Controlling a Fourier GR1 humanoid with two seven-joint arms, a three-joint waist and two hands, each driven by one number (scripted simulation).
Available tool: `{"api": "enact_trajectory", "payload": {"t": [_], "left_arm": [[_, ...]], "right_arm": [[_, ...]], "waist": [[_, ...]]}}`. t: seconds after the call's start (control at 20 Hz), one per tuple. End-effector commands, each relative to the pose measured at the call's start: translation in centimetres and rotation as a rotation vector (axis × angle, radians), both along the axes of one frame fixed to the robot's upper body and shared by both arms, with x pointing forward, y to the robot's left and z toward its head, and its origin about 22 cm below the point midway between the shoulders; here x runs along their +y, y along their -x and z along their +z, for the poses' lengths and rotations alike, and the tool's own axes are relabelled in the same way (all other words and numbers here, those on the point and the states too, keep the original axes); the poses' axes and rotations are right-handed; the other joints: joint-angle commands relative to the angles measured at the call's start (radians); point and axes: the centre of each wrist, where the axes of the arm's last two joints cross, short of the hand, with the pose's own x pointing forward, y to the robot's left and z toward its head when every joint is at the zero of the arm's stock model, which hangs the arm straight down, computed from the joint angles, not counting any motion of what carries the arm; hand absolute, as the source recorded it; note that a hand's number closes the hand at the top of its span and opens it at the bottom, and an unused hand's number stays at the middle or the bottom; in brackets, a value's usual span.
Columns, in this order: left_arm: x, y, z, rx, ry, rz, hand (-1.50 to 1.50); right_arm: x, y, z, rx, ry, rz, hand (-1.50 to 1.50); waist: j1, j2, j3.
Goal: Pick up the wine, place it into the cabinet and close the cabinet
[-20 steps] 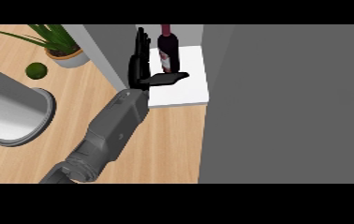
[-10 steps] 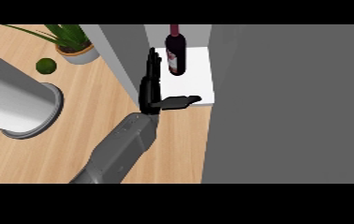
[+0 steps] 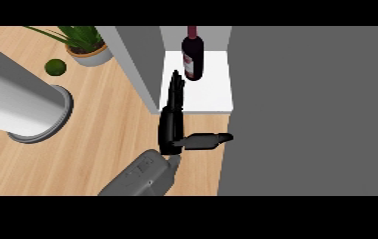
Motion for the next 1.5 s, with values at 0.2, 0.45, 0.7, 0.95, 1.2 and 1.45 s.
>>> {"api": "enact_trajectory", "payload": {"t": [0.2, 0.45, 0.7, 0.95, 1.2, 1.45], "left_arm": [[-0.1, 6.4, 1.7, -0.005, 0.066, 0.012, -1.50], [1.5, 9.2, 3.3, -0.018, 0.055, 0.049, -1.50], [3.1, 11.8, 4.6, -0.025, 0.100, 0.040, -1.50], [6.3, 13.2, 5.3, -0.040, 0.065, -0.046, -1.50], [9.0, 14.3, 7.2, -0.063, 0.062, -0.105, -1.50], [10.4, 16.0, 6.1, -0.045, 0.061, -0.120, -1.50]], "right_arm": [[-0.6, 0.9, 1.1, -0.038, -0.025, 0.011, -1.50], [-0.8, 2.0, 1.3, -0.025, -0.025, 0.032, -1.50], [0.6, 1.3, 2.0, -0.018, -0.009, 0.063, -1.50], [-0.1, 0.2, 0.6, 0.019, -0.032, 0.130, -1.50], [0.0, 1.1, 1.0, 0.066, 0.063, 0.199, 1.50], [-0.1, 2.5, 0.7, 0.022, 0.086, 0.199, 1.50]], "waist": [[0.006, 0.001, 0.000], [0.004, 0.001, 0.000], [0.008, 0.002, -0.001], [0.008, 0.002, 0.000], [0.006, 0.001, 0.000], [0.002, 0.002, 0.000]]}}
